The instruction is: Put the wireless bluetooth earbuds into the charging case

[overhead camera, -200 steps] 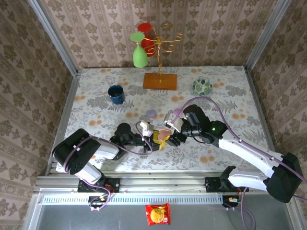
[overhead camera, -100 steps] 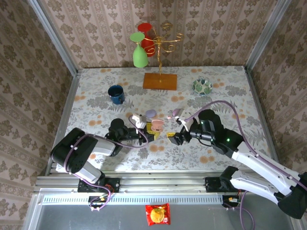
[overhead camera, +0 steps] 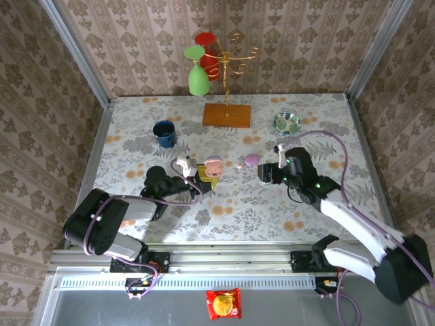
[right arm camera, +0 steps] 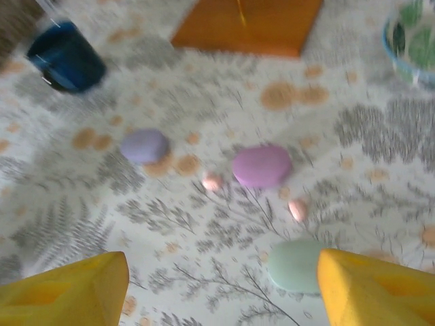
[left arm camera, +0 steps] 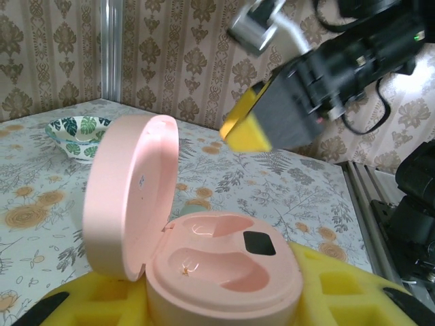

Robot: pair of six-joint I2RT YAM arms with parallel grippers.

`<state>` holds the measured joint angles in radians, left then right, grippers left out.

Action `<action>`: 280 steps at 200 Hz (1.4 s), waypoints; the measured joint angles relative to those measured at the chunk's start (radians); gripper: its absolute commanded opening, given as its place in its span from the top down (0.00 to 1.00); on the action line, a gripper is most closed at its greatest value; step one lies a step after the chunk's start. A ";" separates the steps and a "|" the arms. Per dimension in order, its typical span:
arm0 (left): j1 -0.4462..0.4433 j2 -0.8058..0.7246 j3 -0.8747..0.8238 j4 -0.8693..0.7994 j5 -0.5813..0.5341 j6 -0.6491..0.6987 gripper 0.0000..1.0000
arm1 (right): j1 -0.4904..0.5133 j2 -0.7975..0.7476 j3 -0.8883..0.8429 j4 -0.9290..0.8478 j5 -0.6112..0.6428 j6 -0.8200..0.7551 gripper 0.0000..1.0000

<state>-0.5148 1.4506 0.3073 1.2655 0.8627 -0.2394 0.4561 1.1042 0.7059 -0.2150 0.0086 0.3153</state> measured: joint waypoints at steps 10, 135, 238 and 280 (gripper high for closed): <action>0.000 0.000 0.000 0.000 0.000 0.000 0.63 | 0.000 0.083 0.038 -0.023 0.014 -0.004 0.37; 0.084 -0.035 -0.038 0.000 -0.032 0.023 0.62 | 0.023 0.632 0.262 0.159 -0.140 0.383 0.48; 0.084 -0.037 -0.039 0.000 -0.030 0.027 0.62 | 0.040 0.690 0.235 0.318 -0.175 0.564 0.51; 0.084 -0.037 -0.039 0.000 -0.029 0.027 0.62 | 0.039 0.724 0.235 0.325 -0.175 0.579 0.55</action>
<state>-0.4305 1.4132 0.2684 1.2652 0.8333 -0.2127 0.4950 1.8278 0.9405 0.1097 -0.1665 0.8944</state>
